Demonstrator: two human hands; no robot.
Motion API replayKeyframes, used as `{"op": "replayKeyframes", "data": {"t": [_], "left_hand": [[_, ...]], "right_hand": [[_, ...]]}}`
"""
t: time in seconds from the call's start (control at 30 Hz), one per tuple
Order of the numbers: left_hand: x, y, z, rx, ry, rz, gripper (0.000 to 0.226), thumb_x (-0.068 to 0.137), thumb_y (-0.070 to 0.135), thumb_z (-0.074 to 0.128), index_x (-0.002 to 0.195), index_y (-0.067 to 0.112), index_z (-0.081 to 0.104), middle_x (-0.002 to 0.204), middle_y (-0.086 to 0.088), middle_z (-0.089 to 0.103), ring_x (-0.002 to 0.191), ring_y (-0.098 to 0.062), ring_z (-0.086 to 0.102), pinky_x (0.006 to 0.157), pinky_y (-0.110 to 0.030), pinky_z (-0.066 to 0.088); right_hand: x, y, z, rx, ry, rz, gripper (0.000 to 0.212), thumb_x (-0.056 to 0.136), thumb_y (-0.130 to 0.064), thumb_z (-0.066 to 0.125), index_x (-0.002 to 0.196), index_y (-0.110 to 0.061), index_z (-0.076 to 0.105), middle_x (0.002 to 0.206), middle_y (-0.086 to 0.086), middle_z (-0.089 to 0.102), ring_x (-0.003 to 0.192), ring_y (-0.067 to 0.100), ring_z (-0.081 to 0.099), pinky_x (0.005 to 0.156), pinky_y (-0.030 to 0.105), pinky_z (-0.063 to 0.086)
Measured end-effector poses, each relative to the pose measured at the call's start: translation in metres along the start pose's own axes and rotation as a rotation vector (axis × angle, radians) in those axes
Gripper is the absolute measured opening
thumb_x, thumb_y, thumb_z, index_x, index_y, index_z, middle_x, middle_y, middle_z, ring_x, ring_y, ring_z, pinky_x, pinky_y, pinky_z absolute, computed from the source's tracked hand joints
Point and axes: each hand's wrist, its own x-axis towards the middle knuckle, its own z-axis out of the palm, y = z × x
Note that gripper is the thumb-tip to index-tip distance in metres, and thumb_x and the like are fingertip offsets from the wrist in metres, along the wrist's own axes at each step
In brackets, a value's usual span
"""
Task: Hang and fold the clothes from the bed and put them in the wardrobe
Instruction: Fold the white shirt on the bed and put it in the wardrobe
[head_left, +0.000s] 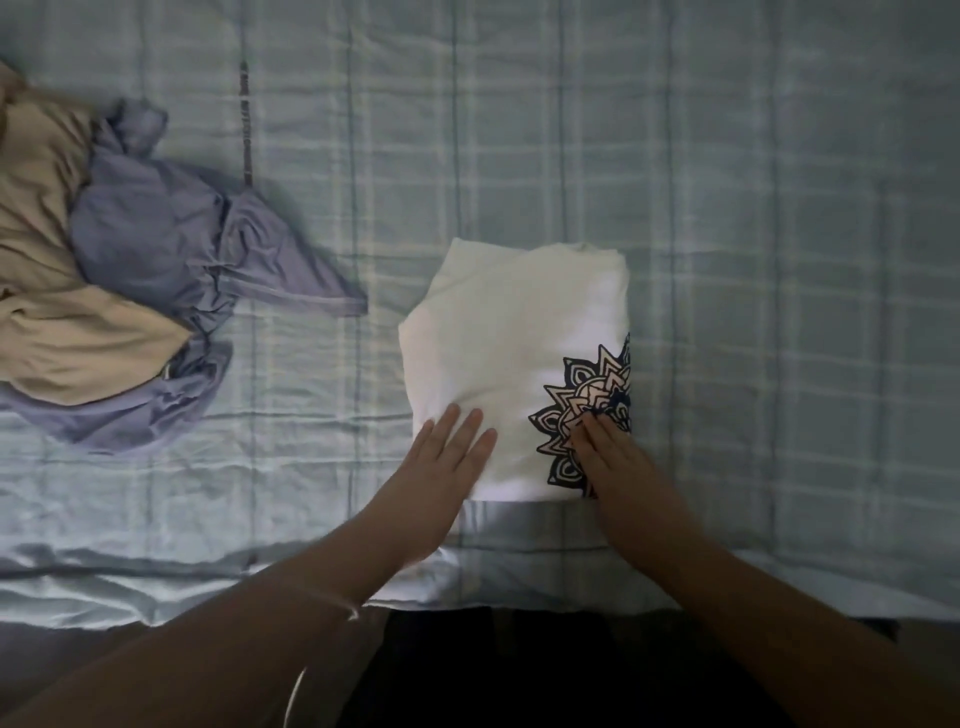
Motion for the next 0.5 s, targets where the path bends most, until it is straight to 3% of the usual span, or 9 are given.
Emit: {"op": "replayKeyframes", "data": {"t": [0.07,0.1,0.17,0.2,0.27,0.33,0.4,0.5], "left_hand": [[-0.006,-0.013,-0.025,-0.194,-0.037,0.037,0.091,0.076,0.0,0.054,0.158,0.011,0.014,0.164,-0.011,0.01,0.152,-0.03,-0.001,0.123,-0.043,0.008],[-0.006,-0.022,-0.043,-0.316,-0.088,0.013,0.086,0.082,0.009,0.052,0.158,0.019,0.015,0.164,-0.002,0.012,0.152,-0.018,0.003,0.123,-0.031,0.008],[0.001,-0.038,-0.085,-0.468,-0.127,-0.088,0.073,0.082,0.03,0.05,0.152,0.037,0.029,0.152,0.017,0.035,0.138,0.003,0.028,0.109,-0.008,0.022],[0.008,-0.047,-0.106,-0.516,-0.094,-0.129,0.066,0.077,0.037,0.05,0.142,0.043,0.042,0.138,0.021,0.048,0.124,0.007,0.043,0.096,-0.003,0.029],[0.026,-0.063,-0.142,-0.643,0.025,-0.165,0.048,0.07,0.041,0.055,0.118,0.044,0.057,0.114,0.021,0.062,0.101,0.002,0.06,0.08,-0.006,0.041],[0.046,-0.079,-0.163,-0.802,0.18,-0.203,0.036,0.073,0.038,0.06,0.109,0.041,0.059,0.106,0.018,0.067,0.092,0.001,0.063,0.075,-0.01,0.045],[0.067,-0.094,-0.168,-0.944,0.355,-0.335,0.036,0.079,0.045,0.064,0.115,0.043,0.057,0.105,0.017,0.067,0.088,0.006,0.063,0.07,-0.01,0.046],[0.097,-0.101,-0.153,-1.269,0.504,-0.531,0.058,0.079,0.058,0.071,0.128,0.036,0.049,0.108,0.008,0.067,0.087,-0.003,0.068,0.064,-0.016,0.05]], "right_hand": [[-0.004,0.007,-0.026,0.123,-0.053,0.005,0.073,0.082,-0.009,0.057,0.151,-0.018,0.037,0.158,0.006,0.032,0.146,0.026,0.03,0.116,0.039,0.026],[-0.004,0.009,-0.042,0.174,-0.021,0.007,0.069,0.081,-0.012,0.058,0.147,-0.022,0.042,0.153,0.003,0.042,0.14,0.024,0.04,0.112,0.037,0.033],[0.0,0.013,-0.078,0.286,0.055,0.046,0.057,0.078,-0.019,0.058,0.133,-0.029,0.052,0.127,-0.002,0.064,0.112,0.02,0.062,0.09,0.028,0.046],[0.006,0.016,-0.096,0.347,0.089,0.08,0.052,0.076,-0.022,0.057,0.126,-0.033,0.054,0.113,-0.005,0.069,0.098,0.018,0.066,0.079,0.025,0.045],[0.025,0.027,-0.126,0.466,0.208,0.151,0.044,0.072,-0.027,0.057,0.114,-0.038,0.054,0.093,-0.013,0.07,0.08,0.013,0.066,0.069,0.023,0.044],[0.049,0.037,-0.145,0.616,0.396,0.216,0.037,0.075,-0.025,0.063,0.106,-0.041,0.052,0.091,-0.021,0.068,0.079,-0.001,0.063,0.07,0.017,0.046],[0.078,0.045,-0.15,0.759,0.595,0.274,0.033,0.081,-0.022,0.065,0.105,-0.041,0.053,0.095,-0.025,0.065,0.083,-0.01,0.06,0.071,0.006,0.042],[0.121,0.05,-0.145,0.917,0.695,0.426,0.013,0.092,-0.035,0.061,0.104,-0.033,0.056,0.094,-0.016,0.064,0.085,-0.007,0.06,0.069,0.01,0.042]]}}
